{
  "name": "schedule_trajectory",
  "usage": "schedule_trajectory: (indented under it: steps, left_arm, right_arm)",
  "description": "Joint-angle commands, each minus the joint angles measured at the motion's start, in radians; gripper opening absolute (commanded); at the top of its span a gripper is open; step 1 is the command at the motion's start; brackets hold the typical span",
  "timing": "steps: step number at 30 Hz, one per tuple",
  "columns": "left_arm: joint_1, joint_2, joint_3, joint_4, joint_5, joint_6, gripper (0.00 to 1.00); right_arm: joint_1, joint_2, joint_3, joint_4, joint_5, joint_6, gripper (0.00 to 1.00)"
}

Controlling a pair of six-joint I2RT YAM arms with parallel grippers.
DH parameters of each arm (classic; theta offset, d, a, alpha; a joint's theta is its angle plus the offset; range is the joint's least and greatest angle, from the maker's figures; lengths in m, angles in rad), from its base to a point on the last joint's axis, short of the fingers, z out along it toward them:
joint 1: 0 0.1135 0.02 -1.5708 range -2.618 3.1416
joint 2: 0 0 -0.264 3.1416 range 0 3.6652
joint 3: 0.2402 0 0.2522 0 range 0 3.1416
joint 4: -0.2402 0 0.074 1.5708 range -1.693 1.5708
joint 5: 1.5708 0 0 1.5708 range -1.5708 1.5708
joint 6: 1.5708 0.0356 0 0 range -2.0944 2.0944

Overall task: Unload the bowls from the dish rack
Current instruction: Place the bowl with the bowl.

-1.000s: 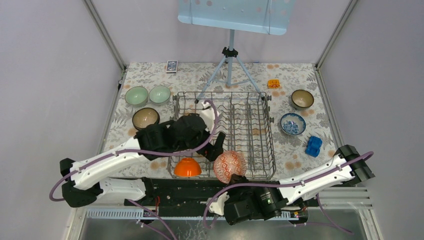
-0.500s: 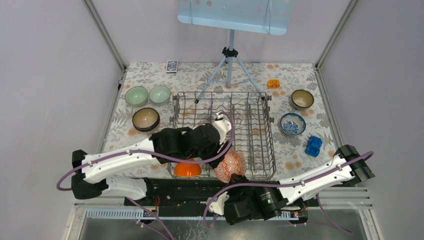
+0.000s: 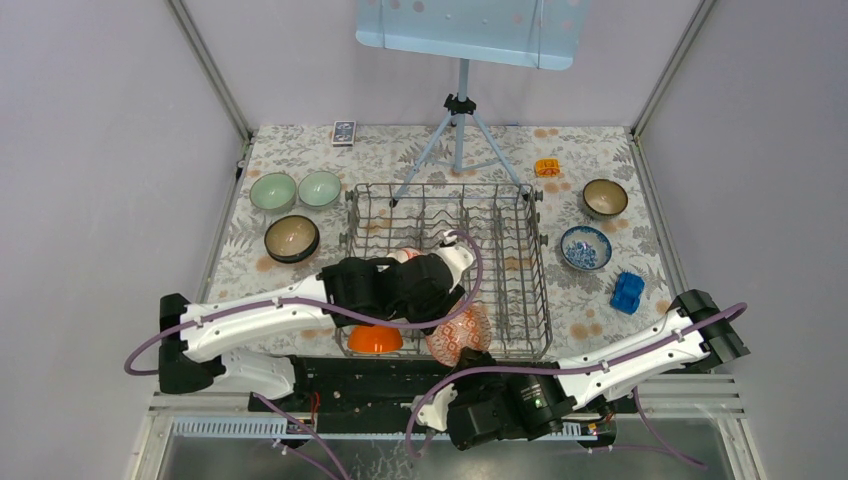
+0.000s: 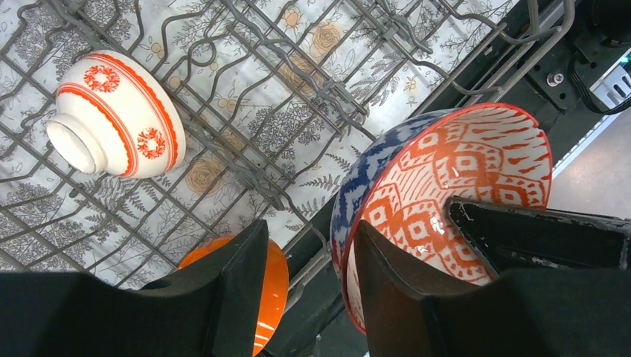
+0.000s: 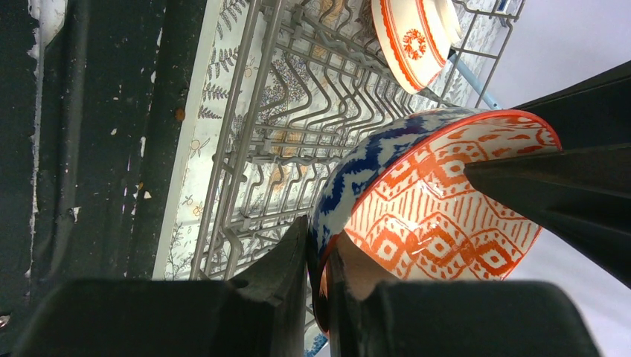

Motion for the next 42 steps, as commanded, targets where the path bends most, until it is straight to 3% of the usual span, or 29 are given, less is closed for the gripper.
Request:
schedule_trajectory:
  steps: [1,5,13,19,24,27,30,34,36,42]
  left_arm:
    - [-0.007,0.011,0.030,0.011,-0.021,-0.002,0.47]
    - [-0.009,0.019,0.029,0.013,-0.018,-0.006,0.37]
    - [-0.017,0.023,0.019,0.027,-0.012,-0.023,0.27]
    - [-0.018,0.025,0.012,0.030,-0.011,-0.029,0.00]
    - [-0.018,0.015,-0.004,0.047,-0.009,-0.042,0.00]
    - [-0.018,-0.001,-0.015,0.060,-0.016,-0.051,0.00]
    - [-0.018,-0.024,-0.029,0.081,-0.032,-0.064,0.00]
    - [-0.017,-0.048,-0.043,0.099,-0.072,-0.091,0.00]
    - [-0.017,-0.060,-0.053,0.107,-0.096,-0.104,0.00]
    - [0.070,-0.132,-0.091,0.155,-0.141,-0.175,0.00]
  right_arm:
    - [0.009,-0.005,0.032,0.023,0.061,-0.017,0.00]
    - [0.010,-0.006,0.030,0.023,0.063,-0.020,0.00]
    - [0.010,-0.002,0.023,0.027,0.063,-0.020,0.00]
    - [0.010,0.001,0.024,0.036,0.074,-0.020,0.00]
    - [0.009,0.011,0.023,0.036,0.083,-0.012,0.02]
    - [0.010,0.015,0.027,0.029,0.084,-0.004,0.17]
    - [0.010,0.024,0.030,0.022,0.086,0.006,0.42]
    - [0.009,0.015,0.047,0.049,0.096,0.023,0.66]
    - [0.009,0.008,0.068,0.083,0.101,0.026,0.83]
    - [0.012,0.073,0.248,0.092,0.075,0.105,0.91]
